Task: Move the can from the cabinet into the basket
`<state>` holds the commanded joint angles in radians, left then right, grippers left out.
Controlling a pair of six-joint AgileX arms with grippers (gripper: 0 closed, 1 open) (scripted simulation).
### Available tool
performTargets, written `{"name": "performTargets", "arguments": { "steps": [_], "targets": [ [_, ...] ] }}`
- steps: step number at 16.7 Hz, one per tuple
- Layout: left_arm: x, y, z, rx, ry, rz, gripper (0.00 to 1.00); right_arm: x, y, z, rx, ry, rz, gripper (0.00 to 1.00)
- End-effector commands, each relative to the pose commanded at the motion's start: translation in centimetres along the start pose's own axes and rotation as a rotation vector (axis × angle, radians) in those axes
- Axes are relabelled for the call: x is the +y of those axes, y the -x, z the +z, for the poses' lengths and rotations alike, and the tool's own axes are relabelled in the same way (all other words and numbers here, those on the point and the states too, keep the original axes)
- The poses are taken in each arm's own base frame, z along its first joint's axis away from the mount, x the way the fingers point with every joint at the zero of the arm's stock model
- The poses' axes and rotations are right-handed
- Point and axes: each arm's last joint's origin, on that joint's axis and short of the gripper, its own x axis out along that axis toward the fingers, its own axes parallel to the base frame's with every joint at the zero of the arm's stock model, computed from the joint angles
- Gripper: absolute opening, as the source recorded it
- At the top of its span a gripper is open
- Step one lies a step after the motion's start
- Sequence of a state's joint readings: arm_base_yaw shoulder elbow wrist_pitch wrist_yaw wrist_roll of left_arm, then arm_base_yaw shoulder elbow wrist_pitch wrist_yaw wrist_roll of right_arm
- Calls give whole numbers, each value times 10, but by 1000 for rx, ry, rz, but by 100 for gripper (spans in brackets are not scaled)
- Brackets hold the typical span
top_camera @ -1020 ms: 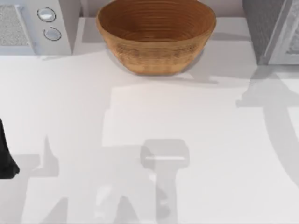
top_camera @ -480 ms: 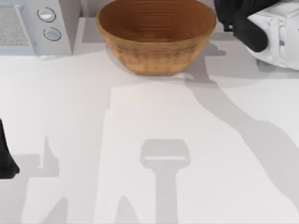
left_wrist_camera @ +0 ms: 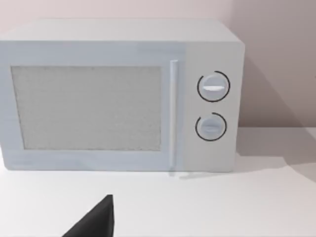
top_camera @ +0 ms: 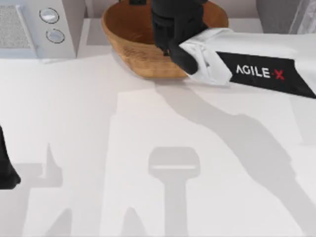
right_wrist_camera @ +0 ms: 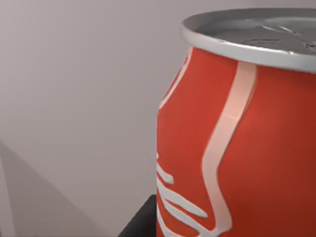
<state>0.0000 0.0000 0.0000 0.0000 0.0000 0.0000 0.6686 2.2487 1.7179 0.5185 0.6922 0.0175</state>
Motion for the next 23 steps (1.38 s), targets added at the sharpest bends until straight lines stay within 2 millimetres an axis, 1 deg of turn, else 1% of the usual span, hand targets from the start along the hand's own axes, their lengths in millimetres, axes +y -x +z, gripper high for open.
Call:
{"name": "performTargets", "arguments": {
  "steps": [4,5,6,8,10,12,15,23],
  "targets": [
    [0,0,0,0,0,0,100,1,0,-1,0,0,0,0],
    [0,0,0,0,0,0,100,-1,-1,-6,12,7,-1,0],
    [0,0,0,0,0,0,100,-1,-2,-6,12,7,-1,0],
    [0,0,0,0,0,0,100,0,-9,-9,9,5,-1,0],
    [0,0,0,0,0,0,100,1,-16,-6,-2,-3,-1,0],
    [0,0,0,0,0,0,100,1,-23,-10,-1,-1,0,0],
    [0,0,0,0,0,0,100,1,-23,-11,0,0,0,0],
    [0,0,0,0,0,0,100,1,-23,-11,0,0,0,60]
  ]
}}
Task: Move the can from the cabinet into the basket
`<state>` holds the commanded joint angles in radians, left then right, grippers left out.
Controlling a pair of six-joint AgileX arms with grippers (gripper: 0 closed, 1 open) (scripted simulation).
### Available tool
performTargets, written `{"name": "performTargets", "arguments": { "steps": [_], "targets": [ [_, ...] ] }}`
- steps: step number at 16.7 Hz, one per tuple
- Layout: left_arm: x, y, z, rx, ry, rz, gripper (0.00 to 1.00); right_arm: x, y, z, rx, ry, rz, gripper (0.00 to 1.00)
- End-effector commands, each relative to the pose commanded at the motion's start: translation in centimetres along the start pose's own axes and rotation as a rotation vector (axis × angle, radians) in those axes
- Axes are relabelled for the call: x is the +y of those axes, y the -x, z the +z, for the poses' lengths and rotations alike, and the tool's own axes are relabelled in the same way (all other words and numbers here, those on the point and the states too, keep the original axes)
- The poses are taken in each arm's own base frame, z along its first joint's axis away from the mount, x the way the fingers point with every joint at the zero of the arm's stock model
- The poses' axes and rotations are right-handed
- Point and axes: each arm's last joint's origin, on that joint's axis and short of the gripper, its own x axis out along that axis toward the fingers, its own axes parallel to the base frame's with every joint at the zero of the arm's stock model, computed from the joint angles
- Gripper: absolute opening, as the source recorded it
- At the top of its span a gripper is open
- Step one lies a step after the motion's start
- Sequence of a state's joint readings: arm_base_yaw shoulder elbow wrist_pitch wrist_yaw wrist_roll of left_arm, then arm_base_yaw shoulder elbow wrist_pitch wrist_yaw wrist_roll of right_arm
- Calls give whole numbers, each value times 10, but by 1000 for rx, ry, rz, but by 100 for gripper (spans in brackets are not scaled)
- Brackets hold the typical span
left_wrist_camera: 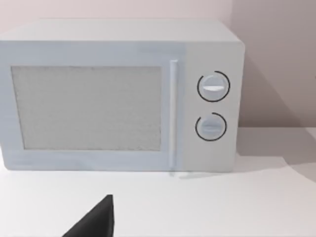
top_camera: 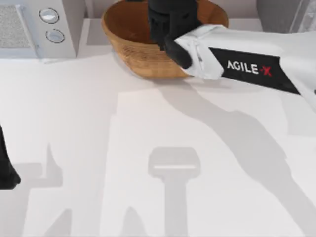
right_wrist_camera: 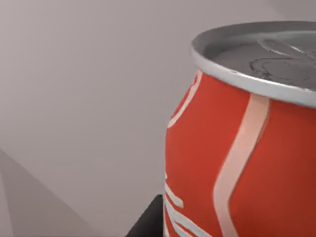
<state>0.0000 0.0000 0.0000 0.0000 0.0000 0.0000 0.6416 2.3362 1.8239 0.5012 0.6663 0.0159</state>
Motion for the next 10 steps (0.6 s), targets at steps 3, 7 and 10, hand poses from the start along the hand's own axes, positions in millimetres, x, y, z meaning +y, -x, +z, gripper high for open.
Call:
{"name": "performTargets", "arguments": {
  "steps": [3,7,10],
  "targets": [
    [0,0,0,0,0,0,100,0,0,0,0,0,0,83],
    [0,0,0,0,0,0,100,0,0,0,0,0,0,100],
    [0,0,0,0,0,0,100,0,0,0,0,0,0,100]
  ]
}}
